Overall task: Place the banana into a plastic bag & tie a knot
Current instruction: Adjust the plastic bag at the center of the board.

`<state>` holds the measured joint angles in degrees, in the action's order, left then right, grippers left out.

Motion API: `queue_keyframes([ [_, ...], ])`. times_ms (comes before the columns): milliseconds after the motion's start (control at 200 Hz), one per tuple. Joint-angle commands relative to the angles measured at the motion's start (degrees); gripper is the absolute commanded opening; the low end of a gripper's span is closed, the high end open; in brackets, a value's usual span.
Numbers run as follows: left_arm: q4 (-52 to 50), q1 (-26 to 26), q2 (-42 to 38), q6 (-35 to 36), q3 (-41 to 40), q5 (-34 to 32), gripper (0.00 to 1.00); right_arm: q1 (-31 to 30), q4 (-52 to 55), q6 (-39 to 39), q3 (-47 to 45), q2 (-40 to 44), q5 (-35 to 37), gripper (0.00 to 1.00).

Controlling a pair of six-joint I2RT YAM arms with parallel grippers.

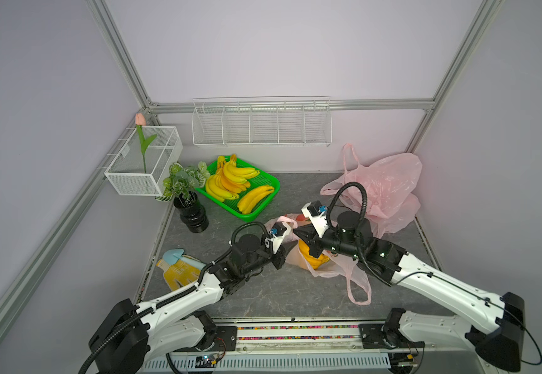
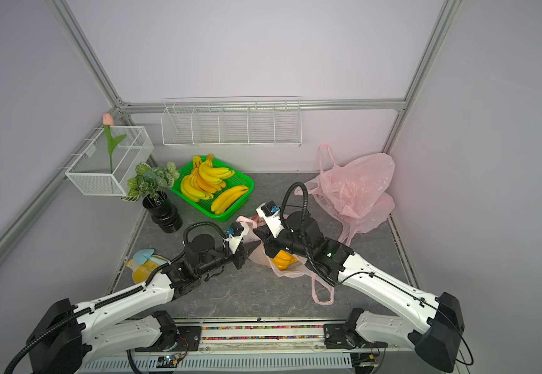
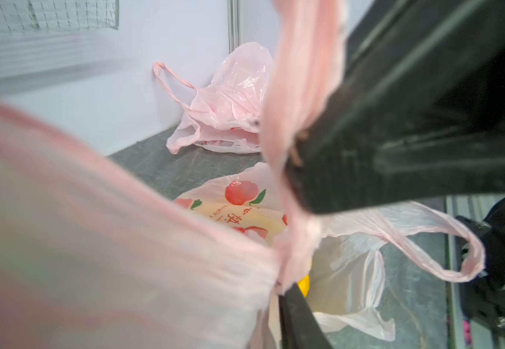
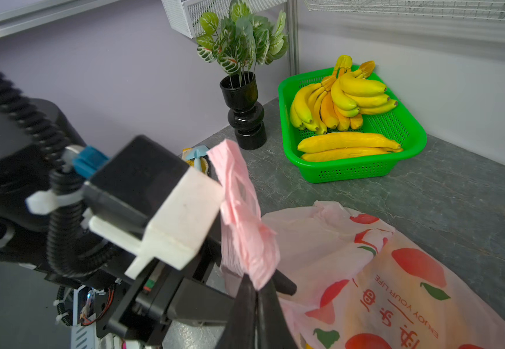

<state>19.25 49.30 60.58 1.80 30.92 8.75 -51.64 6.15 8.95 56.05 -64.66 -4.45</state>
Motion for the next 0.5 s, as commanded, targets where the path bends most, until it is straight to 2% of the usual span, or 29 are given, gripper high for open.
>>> queue_keyframes([
  [0,2.4,0.1,-6.5,0.2,-2.3,-4.6,0.4,-0.4,3.1,-0.7,2.0,2.7,1.7,0.07],
  [55,2.3,0.1,-9.2,0.4,-2.7,-5.4,0.48,-0.4,4.2,-0.5,2.6,3.0,1.4,0.07],
  [140,-0.5,0.1,-11.3,2.2,-1.2,-4.6,0.54,-0.8,6.2,-0.4,4.1,2.8,0.7,0.06],
  [495,-3.5,0.2,-6.1,9.7,6.1,6.0,0.6,-3.4,9.2,0.0,6.3,4.4,-0.4,0.06],
])
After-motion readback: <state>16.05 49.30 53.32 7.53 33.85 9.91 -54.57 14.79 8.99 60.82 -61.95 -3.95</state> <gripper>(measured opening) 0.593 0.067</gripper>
